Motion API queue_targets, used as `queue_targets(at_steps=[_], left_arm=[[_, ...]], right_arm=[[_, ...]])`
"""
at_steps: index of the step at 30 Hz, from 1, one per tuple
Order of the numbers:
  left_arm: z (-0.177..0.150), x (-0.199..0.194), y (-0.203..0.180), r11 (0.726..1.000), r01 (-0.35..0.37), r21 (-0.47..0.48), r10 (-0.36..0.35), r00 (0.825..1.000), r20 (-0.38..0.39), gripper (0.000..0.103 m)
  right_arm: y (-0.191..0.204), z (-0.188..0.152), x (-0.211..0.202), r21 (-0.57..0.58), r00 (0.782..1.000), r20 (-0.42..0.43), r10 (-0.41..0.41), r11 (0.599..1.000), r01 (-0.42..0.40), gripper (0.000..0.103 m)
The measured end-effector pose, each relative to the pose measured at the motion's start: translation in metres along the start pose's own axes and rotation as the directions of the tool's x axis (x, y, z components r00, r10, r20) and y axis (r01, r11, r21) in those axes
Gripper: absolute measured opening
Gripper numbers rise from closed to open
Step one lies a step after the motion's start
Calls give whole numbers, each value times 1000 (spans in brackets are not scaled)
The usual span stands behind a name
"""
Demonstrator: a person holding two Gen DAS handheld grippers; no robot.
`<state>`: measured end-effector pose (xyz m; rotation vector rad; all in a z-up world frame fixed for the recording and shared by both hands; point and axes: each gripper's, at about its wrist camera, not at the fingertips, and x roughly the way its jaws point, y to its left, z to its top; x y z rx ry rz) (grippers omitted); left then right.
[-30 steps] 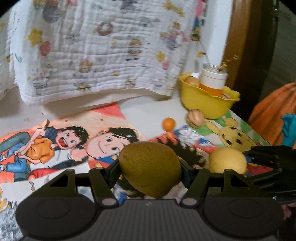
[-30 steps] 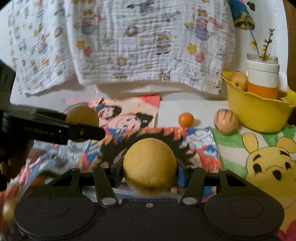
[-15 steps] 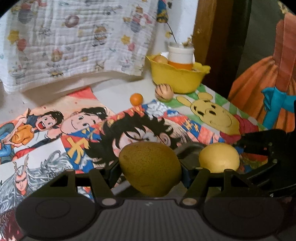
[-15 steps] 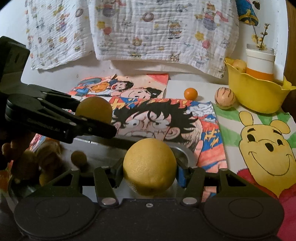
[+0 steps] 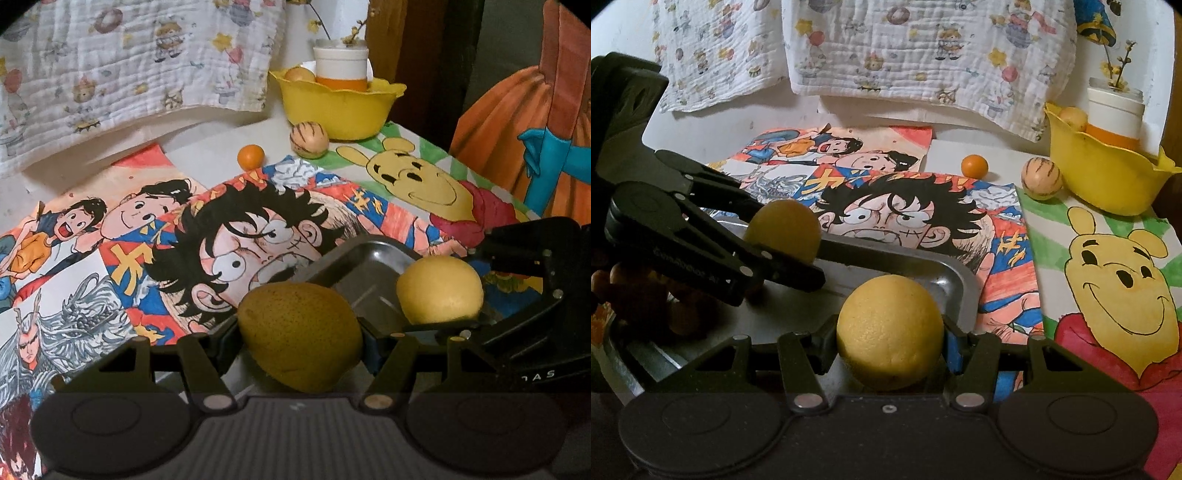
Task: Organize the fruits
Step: 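Carry the green pear with the left tool while the right tool carries the yellow pear to the tray, then release the green pear into the tray with the left tool while the right tool releases the yellow pear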
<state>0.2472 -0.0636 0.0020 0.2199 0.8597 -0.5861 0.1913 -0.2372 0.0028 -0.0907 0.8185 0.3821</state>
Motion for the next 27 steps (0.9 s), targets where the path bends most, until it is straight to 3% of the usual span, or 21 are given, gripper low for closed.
queue_targets(at_steps=[17,27], left_arm=[[-2,11,-2,1000,-26,-5,25,996,-91,69],[-1,-1,-5,999,-32,-5,31,997,-70,75]], right_arm=[[1,1,2,2,1000,-22,7,1000,-7,57],[-5,0,-2,29,999,-12,39,999,-38,63]])
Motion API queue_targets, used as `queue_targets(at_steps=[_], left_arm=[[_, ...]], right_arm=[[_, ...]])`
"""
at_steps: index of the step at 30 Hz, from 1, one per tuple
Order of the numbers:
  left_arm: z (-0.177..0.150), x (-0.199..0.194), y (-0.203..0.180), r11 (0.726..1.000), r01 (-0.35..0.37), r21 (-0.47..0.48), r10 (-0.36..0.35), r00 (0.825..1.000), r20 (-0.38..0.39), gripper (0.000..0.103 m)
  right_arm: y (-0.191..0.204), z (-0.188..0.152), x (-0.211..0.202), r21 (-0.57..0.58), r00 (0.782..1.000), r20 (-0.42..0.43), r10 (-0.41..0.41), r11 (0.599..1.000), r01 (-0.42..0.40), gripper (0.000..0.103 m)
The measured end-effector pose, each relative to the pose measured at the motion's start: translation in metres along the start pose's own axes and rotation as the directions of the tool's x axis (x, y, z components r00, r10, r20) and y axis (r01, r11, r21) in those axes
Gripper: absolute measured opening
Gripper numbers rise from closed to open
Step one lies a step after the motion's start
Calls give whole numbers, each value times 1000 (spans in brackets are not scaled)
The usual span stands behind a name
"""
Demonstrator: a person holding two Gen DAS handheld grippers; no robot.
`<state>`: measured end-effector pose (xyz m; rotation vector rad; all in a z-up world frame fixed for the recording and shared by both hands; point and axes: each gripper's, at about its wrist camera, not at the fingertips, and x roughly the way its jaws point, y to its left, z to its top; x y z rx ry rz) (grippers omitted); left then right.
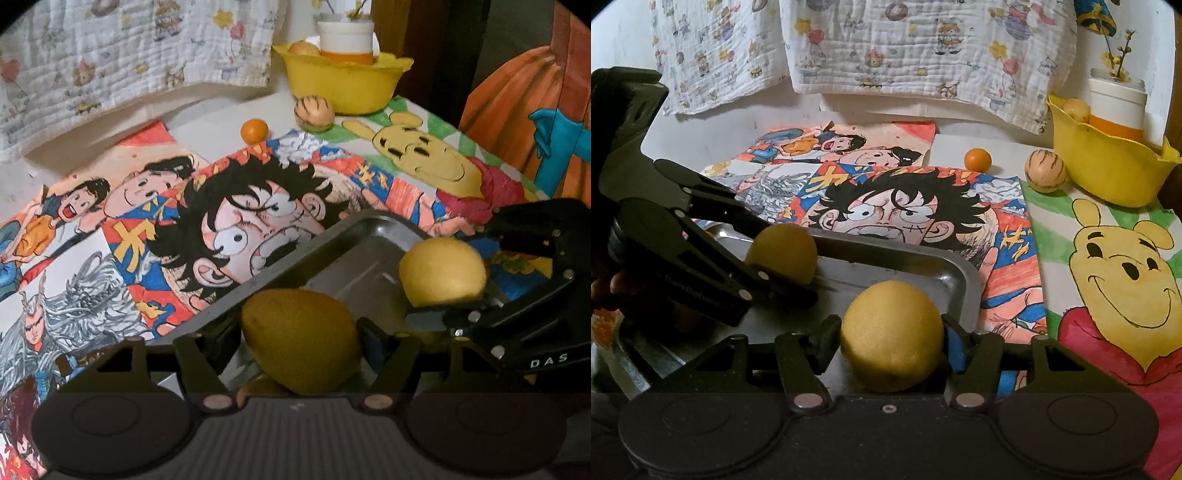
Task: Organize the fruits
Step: 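Release the green pear into the tray with the left tool while the right tool releases the yellow pear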
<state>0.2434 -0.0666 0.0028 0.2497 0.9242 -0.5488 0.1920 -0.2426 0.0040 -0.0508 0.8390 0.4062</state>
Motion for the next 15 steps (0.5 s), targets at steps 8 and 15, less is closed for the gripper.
queue_targets(at_steps=[8,15], left_arm=[[-10,-31,-4,1000,-18,-19,19,998,68,85],[-34,-70,-12,997,-60,-54,68,985,159,100]], right_arm=[[2,-6,-22,32,999,51,8,999,-9,77],[11,-14,-48,37,995,102,15,999,-19,91]])
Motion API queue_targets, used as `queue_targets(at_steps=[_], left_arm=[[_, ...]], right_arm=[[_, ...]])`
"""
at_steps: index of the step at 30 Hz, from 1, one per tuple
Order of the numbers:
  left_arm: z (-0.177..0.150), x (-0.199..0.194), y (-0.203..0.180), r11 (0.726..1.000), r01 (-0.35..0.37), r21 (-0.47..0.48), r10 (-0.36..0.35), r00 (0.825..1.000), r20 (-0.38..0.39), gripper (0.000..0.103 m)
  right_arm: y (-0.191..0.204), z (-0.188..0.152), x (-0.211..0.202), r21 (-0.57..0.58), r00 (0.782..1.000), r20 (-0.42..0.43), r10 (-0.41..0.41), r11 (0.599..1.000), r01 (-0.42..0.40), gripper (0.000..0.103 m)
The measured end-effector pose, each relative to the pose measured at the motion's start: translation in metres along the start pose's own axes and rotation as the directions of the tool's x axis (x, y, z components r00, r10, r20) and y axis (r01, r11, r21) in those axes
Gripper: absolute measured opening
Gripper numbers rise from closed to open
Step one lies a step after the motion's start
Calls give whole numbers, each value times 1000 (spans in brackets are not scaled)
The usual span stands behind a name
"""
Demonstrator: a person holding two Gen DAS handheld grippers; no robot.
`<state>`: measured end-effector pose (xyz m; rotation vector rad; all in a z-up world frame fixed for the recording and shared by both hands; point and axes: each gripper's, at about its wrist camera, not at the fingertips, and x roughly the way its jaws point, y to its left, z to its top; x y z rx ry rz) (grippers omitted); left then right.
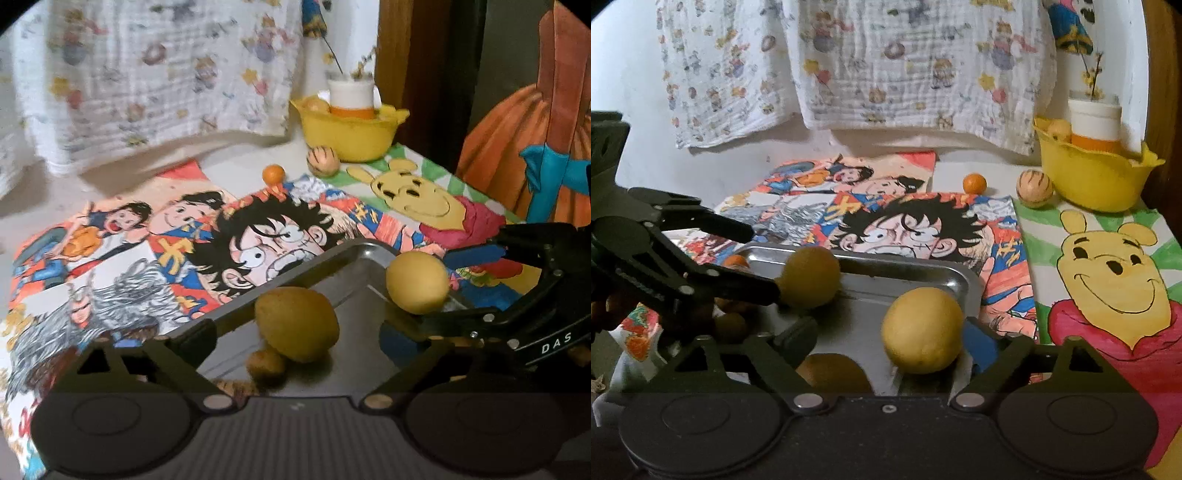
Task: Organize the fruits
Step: 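Release the green pear into the tray with the left tool while the right tool releases the yellow pear, then lift both open tools away from the tray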
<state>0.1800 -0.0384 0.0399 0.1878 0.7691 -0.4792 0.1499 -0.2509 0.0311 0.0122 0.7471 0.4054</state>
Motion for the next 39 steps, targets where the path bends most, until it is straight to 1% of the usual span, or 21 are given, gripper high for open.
queue_targets(at_steps=[4,9,15,20,23,26,31,39], left_arm=[[-15,-24,-3,1000,-31,-5,31,999,39,102],[-36,-46,-6,998,-69,-11,70,996,48,102],[-62,-65,-7,992,-126,-16,126,992,26,103],[-81,-75,-1,987,-152,-55,151,988,-17,103],[-89,-79,1,984,-169,-54,166,985,-41,103],[-94,-81,3,981,-192,-43,189,980,-62,103],[-96,-80,4,980,-194,-40,190,978,-88,103],[-92,-77,8,982,-190,-27,185,975,-123,103]], right_arm=[[12,-3,-15,-31,1000,25,8,999,-7,98],[26,-8,-28,-68,999,35,23,997,-21,102],[41,-15,-39,-115,999,21,30,993,-27,102],[49,-23,-43,-156,1000,-9,21,988,-22,102],[50,-27,-44,-172,999,-34,9,985,-15,102],[50,-28,-43,-182,998,-55,-5,983,-5,102],[45,-29,-40,-185,996,-79,-38,982,23,102],[36,-24,-40,-189,995,-68,-75,980,60,102]])
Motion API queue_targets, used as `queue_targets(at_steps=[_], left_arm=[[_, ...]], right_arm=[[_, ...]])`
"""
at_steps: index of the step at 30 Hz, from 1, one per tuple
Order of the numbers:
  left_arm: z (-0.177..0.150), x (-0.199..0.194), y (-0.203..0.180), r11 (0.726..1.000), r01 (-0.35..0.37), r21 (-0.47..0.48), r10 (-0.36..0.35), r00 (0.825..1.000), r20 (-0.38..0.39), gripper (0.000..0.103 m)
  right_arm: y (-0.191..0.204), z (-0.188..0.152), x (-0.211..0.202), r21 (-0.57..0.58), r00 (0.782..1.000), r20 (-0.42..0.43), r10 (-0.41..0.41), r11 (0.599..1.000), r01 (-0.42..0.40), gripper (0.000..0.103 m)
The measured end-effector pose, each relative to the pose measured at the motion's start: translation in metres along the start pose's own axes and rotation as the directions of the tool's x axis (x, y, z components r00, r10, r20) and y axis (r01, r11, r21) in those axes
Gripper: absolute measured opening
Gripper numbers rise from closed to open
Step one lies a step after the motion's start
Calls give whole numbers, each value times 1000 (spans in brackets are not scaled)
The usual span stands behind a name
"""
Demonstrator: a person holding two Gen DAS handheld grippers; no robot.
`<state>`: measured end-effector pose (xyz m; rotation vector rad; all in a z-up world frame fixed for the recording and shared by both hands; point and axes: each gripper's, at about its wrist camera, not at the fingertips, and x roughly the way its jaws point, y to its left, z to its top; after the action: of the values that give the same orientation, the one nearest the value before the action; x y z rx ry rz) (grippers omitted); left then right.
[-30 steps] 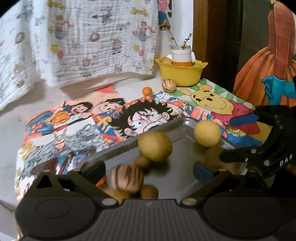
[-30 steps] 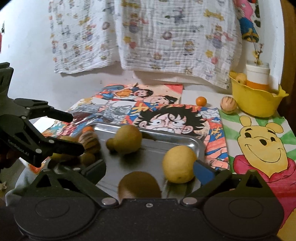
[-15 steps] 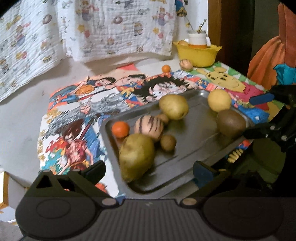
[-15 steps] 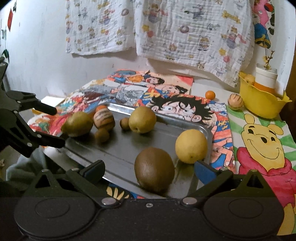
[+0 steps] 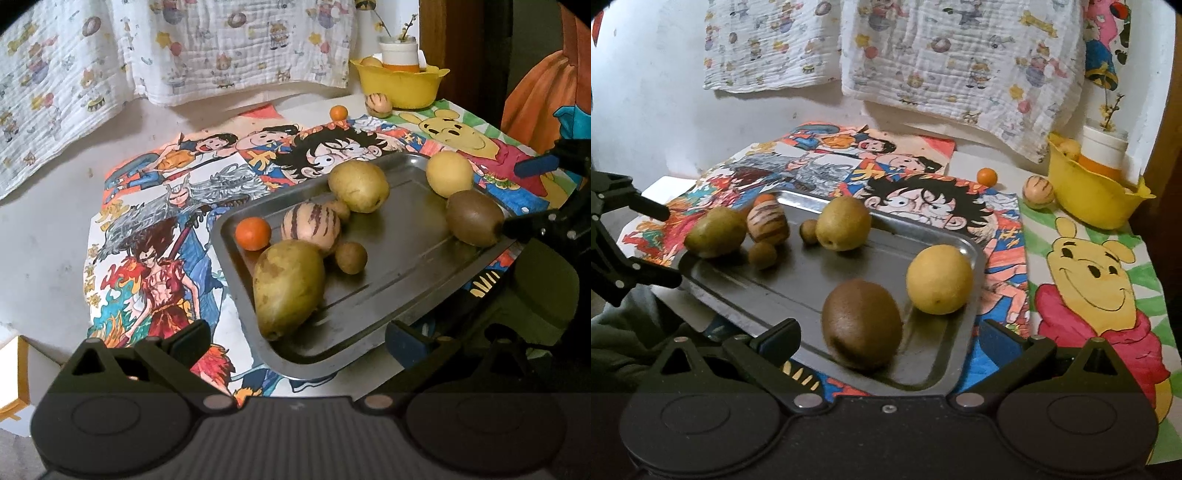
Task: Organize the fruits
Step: 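Lift both open tools away from the tray, then reach the left tool to the small orange while the right tool reaches the striped fruit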
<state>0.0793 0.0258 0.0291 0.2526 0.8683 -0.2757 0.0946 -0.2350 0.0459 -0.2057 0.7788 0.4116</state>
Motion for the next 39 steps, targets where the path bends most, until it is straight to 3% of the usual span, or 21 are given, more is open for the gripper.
queue_targets(at_steps=[11,24,39], left_arm=[[19,-4,8,999,17,45,-16,999,-32,103],[60,0,13,996,-11,93,8,1000,27,103],[112,43,17,996,-1,86,-2,999,33,103]], right_arm=[[-17,14,6,9,999,20,-25,1000,25,102],[-36,34,21,14,998,51,-31,999,30,102],[-72,57,51,39,995,83,-60,998,57,102]])
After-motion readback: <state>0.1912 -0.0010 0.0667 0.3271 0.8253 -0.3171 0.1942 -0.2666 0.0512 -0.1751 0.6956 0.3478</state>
